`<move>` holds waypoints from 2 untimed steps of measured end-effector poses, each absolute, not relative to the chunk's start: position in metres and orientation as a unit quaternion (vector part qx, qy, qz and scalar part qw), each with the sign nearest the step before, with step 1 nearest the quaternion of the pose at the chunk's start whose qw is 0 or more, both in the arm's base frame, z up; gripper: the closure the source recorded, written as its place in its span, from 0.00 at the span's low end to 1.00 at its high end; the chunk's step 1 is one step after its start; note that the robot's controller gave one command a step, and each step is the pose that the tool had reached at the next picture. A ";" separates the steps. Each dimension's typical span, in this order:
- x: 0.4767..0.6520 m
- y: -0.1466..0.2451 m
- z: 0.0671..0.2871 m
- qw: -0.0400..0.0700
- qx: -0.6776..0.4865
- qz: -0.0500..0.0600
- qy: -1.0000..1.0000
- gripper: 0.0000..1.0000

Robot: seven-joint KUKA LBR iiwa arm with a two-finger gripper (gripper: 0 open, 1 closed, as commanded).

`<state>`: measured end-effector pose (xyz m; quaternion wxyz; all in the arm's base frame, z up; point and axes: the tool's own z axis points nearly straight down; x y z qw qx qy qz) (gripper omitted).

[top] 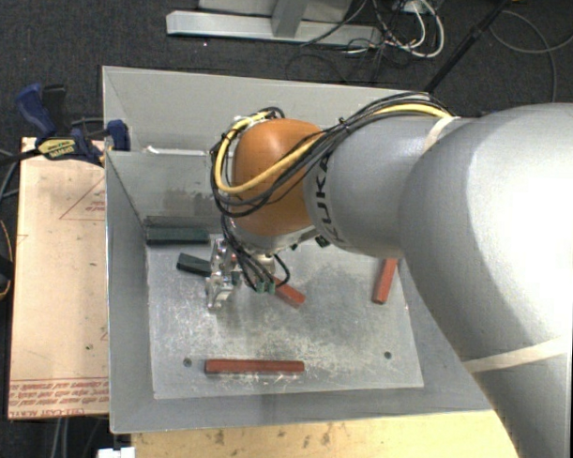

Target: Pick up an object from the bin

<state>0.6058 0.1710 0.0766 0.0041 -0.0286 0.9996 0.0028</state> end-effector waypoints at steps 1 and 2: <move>0.602 0.169 0.113 -0.002 -0.034 0.000 0.999 1.00; 0.624 0.162 0.147 0.005 -0.042 0.001 0.999 1.00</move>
Offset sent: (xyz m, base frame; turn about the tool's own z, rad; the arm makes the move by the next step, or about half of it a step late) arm 0.0159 -0.0108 0.0677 -0.0277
